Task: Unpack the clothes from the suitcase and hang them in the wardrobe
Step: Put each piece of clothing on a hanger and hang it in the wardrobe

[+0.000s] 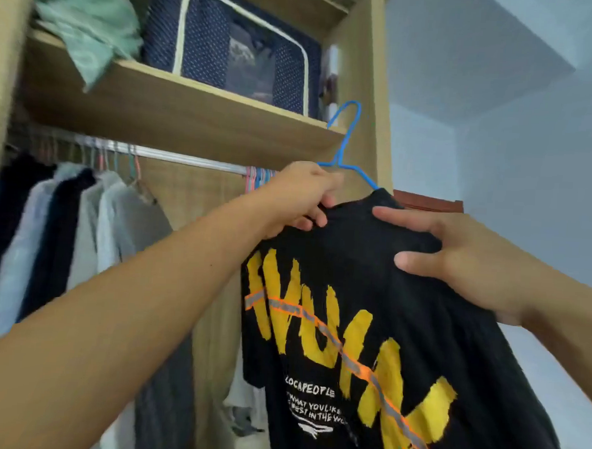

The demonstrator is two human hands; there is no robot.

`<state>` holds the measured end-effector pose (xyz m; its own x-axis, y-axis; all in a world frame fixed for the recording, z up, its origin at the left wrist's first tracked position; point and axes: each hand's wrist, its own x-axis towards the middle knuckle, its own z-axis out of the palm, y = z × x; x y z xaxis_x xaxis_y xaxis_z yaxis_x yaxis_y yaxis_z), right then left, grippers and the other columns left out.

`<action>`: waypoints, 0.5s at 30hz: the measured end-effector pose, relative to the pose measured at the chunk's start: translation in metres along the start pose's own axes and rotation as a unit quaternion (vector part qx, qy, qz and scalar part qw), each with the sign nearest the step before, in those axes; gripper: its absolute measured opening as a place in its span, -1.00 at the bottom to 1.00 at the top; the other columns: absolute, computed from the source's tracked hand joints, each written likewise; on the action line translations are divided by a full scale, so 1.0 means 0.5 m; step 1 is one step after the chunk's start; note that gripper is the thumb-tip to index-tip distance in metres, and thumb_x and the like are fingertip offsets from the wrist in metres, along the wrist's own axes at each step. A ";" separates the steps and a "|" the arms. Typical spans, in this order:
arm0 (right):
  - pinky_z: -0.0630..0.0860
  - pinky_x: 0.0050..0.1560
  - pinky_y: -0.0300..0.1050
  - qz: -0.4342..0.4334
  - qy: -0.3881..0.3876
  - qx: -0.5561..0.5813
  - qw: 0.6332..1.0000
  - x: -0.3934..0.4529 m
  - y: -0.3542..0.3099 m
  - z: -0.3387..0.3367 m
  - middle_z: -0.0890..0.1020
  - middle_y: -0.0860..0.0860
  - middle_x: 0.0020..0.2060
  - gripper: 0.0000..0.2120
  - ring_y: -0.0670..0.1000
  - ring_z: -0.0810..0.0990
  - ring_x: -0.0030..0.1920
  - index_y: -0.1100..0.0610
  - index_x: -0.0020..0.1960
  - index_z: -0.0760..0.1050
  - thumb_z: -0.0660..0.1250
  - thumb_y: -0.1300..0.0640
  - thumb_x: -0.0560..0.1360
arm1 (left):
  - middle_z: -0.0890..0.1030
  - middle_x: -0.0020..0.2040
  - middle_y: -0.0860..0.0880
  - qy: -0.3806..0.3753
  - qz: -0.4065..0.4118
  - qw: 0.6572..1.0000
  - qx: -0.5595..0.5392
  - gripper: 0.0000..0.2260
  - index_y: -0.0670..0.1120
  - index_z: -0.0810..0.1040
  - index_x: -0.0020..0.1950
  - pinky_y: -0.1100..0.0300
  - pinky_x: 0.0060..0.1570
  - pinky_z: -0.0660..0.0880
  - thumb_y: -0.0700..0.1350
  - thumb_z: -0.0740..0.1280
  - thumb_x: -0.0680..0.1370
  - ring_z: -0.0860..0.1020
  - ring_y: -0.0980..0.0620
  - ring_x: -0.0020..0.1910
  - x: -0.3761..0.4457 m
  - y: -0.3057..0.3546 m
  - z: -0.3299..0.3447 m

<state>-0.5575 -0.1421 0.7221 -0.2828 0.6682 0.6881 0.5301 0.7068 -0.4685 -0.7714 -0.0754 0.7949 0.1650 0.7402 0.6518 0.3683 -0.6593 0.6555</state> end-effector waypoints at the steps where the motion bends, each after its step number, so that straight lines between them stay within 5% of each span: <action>1: 0.60 0.00 -0.28 -0.009 -0.003 0.026 1.000 0.030 -0.001 0.009 0.66 -0.35 0.03 -0.47 -0.24 0.67 -0.02 -0.31 0.34 0.48 0.37 0.25 0.57 | 0.57 -0.11 -0.06 0.052 0.011 0.997 0.055 -0.80 -0.10 0.52 0.08 0.23 -0.47 0.40 0.03 0.25 0.67 0.52 0.05 -0.43 0.005 -0.023 -0.040; 4: 0.52 -0.21 -0.48 -0.044 -0.012 0.031 0.998 0.125 -0.011 0.054 0.61 -0.36 0.00 -0.43 -0.31 0.65 -0.12 -0.28 0.36 0.44 0.36 0.31 0.56 | 0.57 -0.18 -0.05 0.202 0.012 0.954 0.219 -0.86 -0.13 0.51 -0.03 0.22 -0.39 0.45 -0.08 0.27 0.64 0.58 -0.04 -0.27 -0.009 -0.122 -0.174; 6: 0.62 -0.10 -0.30 -0.039 -0.014 0.047 0.998 0.199 -0.018 0.104 0.63 -0.20 0.10 -0.42 -0.15 0.68 -0.06 -0.21 0.40 0.46 0.30 0.37 0.57 | 0.58 -0.15 -0.03 0.256 -0.014 0.904 0.343 -0.94 -0.07 0.53 -0.03 0.13 -0.15 0.48 -0.13 0.27 0.61 0.59 -0.10 -0.09 -0.041 -0.194 -0.269; 8: 0.64 0.01 -0.14 -0.024 -0.010 0.043 0.999 0.279 -0.021 0.168 0.61 -0.06 0.18 -0.39 0.02 0.66 0.02 -0.17 0.41 0.46 0.19 0.42 0.56 | 0.57 -0.06 -0.06 0.274 -0.021 0.844 0.460 -0.91 -0.04 0.55 0.01 0.05 -0.06 0.47 -0.17 0.26 0.57 0.56 -0.14 0.00 -0.084 -0.250 -0.355; 12: 0.55 0.18 -0.21 0.025 -0.008 0.014 1.000 0.416 -0.008 0.314 0.48 0.01 0.37 -0.41 0.15 0.52 0.22 0.00 0.48 0.41 0.07 0.42 0.55 | 0.51 0.08 -0.15 0.299 0.004 0.682 0.667 -0.73 -0.14 0.57 0.16 -0.10 -0.04 0.50 -0.17 0.34 0.47 0.46 -0.22 0.07 -0.166 -0.317 -0.497; 15: 0.43 0.37 -0.01 0.065 0.004 0.013 0.998 0.486 0.006 0.407 0.46 0.11 0.42 -0.40 0.20 0.45 0.36 0.07 0.52 0.36 0.07 0.43 0.54 | 0.47 0.25 -0.27 0.318 -0.004 0.632 0.707 -0.57 -0.17 0.57 0.26 -0.19 0.04 0.50 -0.19 0.44 0.38 0.43 -0.32 0.21 -0.205 -0.355 -0.584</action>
<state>-0.7873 0.0696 0.7752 -0.2068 0.7523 0.6255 0.5412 0.6206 -0.5674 -1.1210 -0.0726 0.7231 -0.0768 0.2445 0.9666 0.8910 0.4520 -0.0435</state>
